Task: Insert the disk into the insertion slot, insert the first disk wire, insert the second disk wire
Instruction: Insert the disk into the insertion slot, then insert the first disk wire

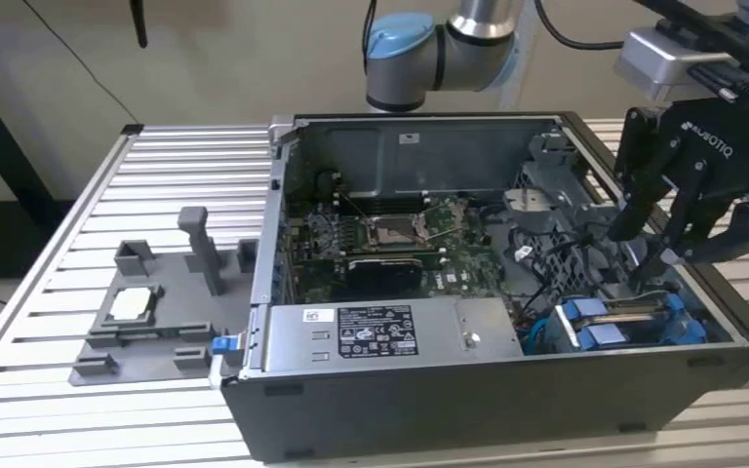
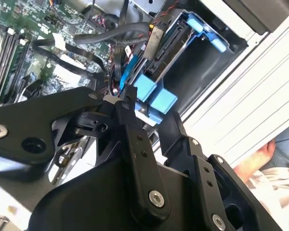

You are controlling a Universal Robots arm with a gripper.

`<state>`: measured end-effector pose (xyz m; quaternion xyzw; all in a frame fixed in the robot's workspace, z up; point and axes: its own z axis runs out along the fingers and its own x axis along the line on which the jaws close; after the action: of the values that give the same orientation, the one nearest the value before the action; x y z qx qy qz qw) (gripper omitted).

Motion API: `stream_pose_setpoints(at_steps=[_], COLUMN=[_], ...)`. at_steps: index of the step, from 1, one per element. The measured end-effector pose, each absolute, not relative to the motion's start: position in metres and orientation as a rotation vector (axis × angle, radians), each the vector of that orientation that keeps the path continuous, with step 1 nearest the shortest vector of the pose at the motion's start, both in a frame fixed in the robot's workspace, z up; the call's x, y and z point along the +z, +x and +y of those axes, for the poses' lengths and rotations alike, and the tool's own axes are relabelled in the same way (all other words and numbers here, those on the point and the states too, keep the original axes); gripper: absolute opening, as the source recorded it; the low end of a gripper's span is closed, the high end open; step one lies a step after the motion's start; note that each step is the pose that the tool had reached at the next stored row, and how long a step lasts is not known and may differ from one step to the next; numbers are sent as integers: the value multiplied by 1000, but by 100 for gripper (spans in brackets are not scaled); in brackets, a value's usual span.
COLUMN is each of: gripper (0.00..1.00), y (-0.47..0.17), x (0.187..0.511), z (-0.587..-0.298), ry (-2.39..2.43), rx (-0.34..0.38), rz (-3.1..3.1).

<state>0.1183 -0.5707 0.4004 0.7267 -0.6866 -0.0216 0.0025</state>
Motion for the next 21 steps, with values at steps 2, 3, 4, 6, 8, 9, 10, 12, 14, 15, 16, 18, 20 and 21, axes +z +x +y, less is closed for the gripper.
stream_pose_setpoints(at_steps=[2,3,4,6,8,9,10,12,14,15,16,18,20,21], gripper=[47,47,47,47,47,47,47,47,47,47,47,47,47,47], y=[118,118,118,118,118,118,118,118,118,118,118,118,118,118], x=[402,402,402,402,403,402,402,402,402,401,401,400,398,396], z=[-570,-570,-570,-569,-568,-567,-566,-563,-558,-556,-554,-551,-550,-550], ry=[2276,2275,2275,2280,2301,2311,2321,2339,2356,2363,2372,2386,2394,2397], rx=[-62,-60,-59,-49,-6,15,36,76,114,130,151,179,188,191], rz=[-2151,-2150,-2150,-2154,-2168,-2176,-2183,-2194,-2201,-2204,-2205,-2204,-2197,-2191])
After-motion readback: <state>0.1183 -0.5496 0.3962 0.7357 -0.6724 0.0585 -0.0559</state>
